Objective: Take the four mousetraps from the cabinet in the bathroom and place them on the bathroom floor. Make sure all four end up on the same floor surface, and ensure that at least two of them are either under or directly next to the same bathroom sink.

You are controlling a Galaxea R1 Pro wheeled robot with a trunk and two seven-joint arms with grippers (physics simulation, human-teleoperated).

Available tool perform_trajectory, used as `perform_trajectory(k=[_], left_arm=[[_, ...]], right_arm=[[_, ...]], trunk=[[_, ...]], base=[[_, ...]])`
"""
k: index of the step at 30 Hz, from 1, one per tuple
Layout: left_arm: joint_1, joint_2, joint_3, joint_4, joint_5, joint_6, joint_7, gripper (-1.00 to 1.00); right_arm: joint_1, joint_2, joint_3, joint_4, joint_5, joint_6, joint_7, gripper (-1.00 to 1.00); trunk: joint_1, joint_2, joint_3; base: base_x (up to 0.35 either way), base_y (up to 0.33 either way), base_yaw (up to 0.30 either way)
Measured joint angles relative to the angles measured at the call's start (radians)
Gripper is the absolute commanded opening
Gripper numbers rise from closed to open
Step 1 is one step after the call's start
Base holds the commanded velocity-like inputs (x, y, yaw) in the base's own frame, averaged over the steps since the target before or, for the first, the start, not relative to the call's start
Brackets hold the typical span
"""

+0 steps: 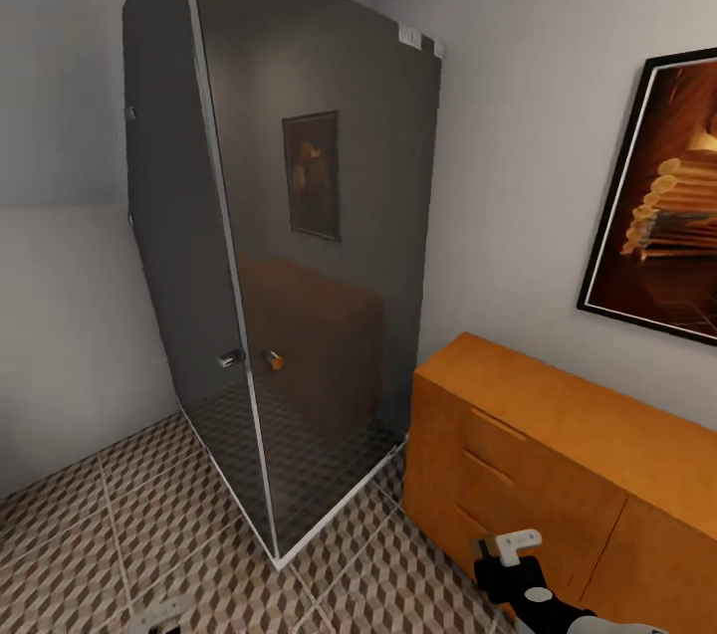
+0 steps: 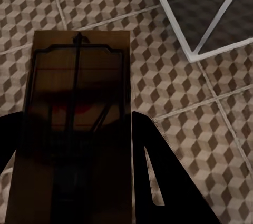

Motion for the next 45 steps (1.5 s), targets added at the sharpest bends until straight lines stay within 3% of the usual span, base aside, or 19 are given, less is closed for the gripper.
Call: perform_trajectory(k=[31, 45], left_arm=[[0.000, -0.001, 0.000, 0.000, 0.001, 0.000, -0.002, -1.00], [0.000, -0.016, 0.000, 0.000, 0.002, 0.000, -0.002, -1.00]], right_arm=[[0.000, 0.000, 0.001, 0.000, 0.001, 0.000, 0.000, -1.00], [0.000, 0.000, 0.001, 0.000, 0.001, 0.000, 0.000, -1.00]], trunk=[[0.000, 0.000, 0.000], [0.000, 0.000, 0.000]], base=[[0.000, 0.000, 0.297], [0.000, 0.000, 0.297]])
